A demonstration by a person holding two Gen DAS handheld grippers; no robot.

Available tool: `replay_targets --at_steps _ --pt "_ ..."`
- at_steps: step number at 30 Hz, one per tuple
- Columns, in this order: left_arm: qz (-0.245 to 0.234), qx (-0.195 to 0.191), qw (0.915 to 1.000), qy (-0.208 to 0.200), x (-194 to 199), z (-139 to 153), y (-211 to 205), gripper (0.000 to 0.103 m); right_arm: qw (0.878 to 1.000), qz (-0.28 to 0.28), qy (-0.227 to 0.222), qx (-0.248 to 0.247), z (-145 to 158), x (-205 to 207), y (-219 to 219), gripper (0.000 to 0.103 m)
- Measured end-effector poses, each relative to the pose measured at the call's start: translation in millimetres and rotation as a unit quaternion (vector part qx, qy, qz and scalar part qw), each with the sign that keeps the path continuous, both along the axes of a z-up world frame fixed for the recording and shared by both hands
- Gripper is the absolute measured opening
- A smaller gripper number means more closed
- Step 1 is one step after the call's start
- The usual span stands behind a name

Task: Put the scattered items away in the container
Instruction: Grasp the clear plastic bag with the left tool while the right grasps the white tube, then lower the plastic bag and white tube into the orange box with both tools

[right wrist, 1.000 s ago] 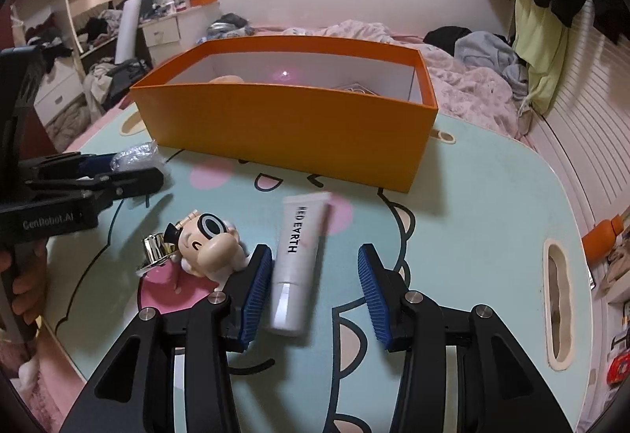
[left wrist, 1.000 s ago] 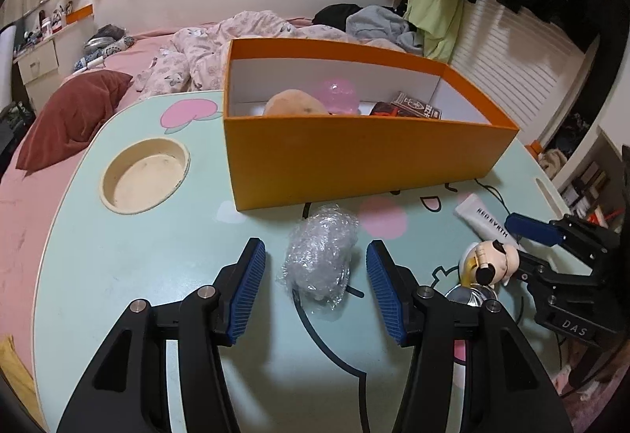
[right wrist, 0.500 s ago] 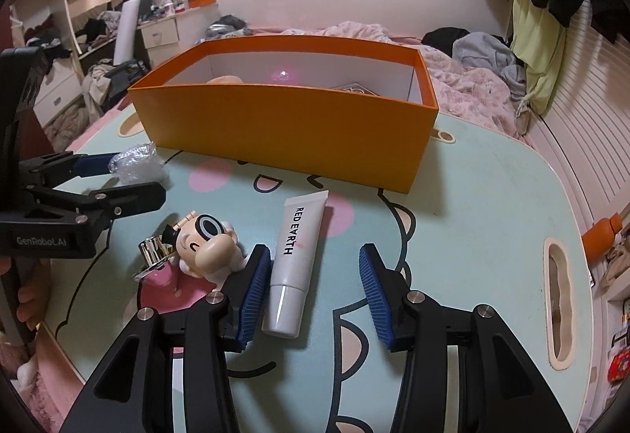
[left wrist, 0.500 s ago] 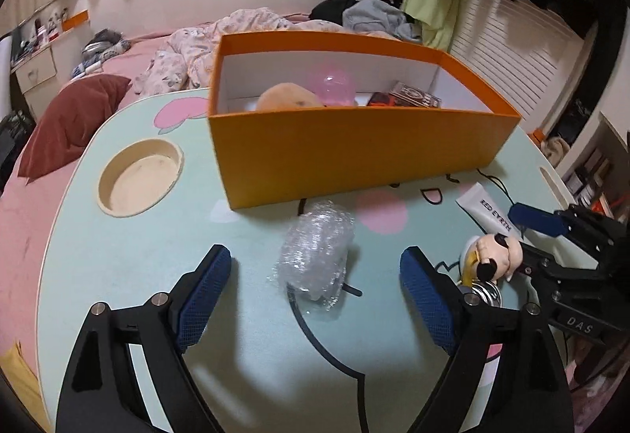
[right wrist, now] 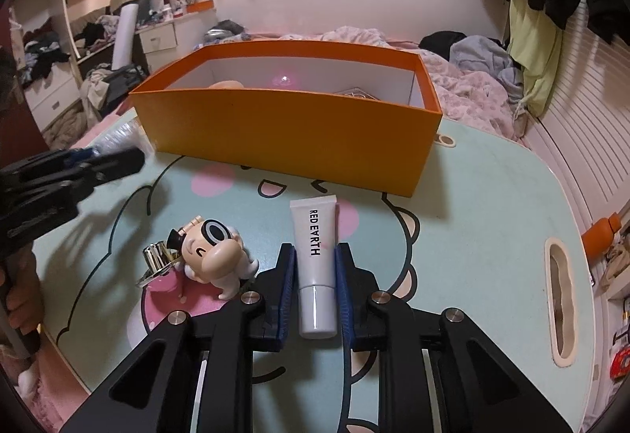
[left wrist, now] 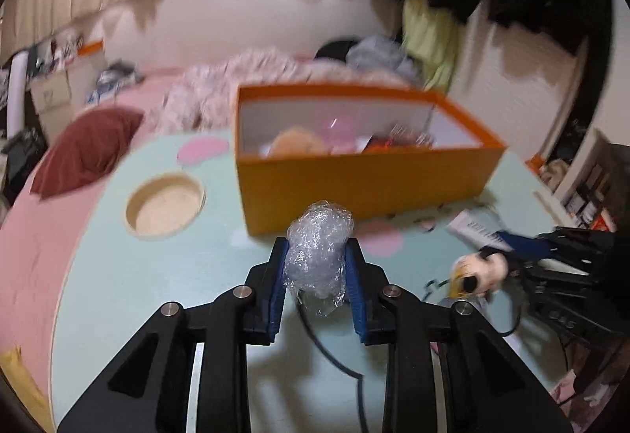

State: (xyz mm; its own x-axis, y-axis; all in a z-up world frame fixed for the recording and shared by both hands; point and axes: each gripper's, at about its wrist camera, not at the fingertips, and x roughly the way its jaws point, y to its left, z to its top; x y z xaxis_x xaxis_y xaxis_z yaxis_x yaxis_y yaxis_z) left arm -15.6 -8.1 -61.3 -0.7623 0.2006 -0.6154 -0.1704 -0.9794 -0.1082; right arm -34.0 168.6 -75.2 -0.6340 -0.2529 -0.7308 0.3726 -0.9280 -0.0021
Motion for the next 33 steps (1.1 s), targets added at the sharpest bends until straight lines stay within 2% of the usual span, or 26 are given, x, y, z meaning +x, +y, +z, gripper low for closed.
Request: replay_targets --at_steps 3,6,9,12,15,18,21,24,26,30,33 --pt "-0.002 -0.002 1.0 -0.004 -2 -1 0 0.029 0.999 -0.006 -0.008 -0.034 1 -2 6 0.019" --pt "-0.001 0.003 1.0 0.003 -3 2 -1 0.029 0.996 -0.015 -0.006 -0.093 10 0 18 0.019" --pt "0.001 0.001 1.0 0.001 -5 2 -1 0.029 0.989 0.011 -0.011 -0.148 27 3 21 0.019" --pt "0.002 -0.002 1.0 -0.009 -9 4 1 0.029 0.99 0.018 0.014 -0.142 46 4 15 0.019" --pt "-0.028 0.029 0.999 -0.018 -14 18 7 0.029 0.99 0.021 0.041 -0.134 69 -5 8 0.019" --pt "-0.033 0.02 0.9992 0.006 -22 45 13 0.029 0.989 0.022 0.062 -0.133 90 -18 2 0.019" --pt "-0.037 0.027 0.9983 0.037 -41 78 12 0.029 0.988 0.019 0.083 -0.127 109 -35 -7 0.019" --pt "-0.021 0.013 0.9984 0.05 -69 92 13 0.029 0.987 0.001 0.097 -0.127 116 -60 -17 0.019" --pt "-0.006 0.004 0.9983 0.057 -90 88 13 0.029 0.986 -0.007 0.097 -0.132 112 -75 -21 0.019" --pt "-0.006 0.027 0.9987 0.044 -108 60 7 0.029 0.981 -0.01 0.088 -0.173 92 -92 -19 0.019" --pt "-0.013 0.029 0.999 0.03 -113 43 6 0.029 0.984 -0.017 0.093 -0.153 81 -92 -21 0.019"
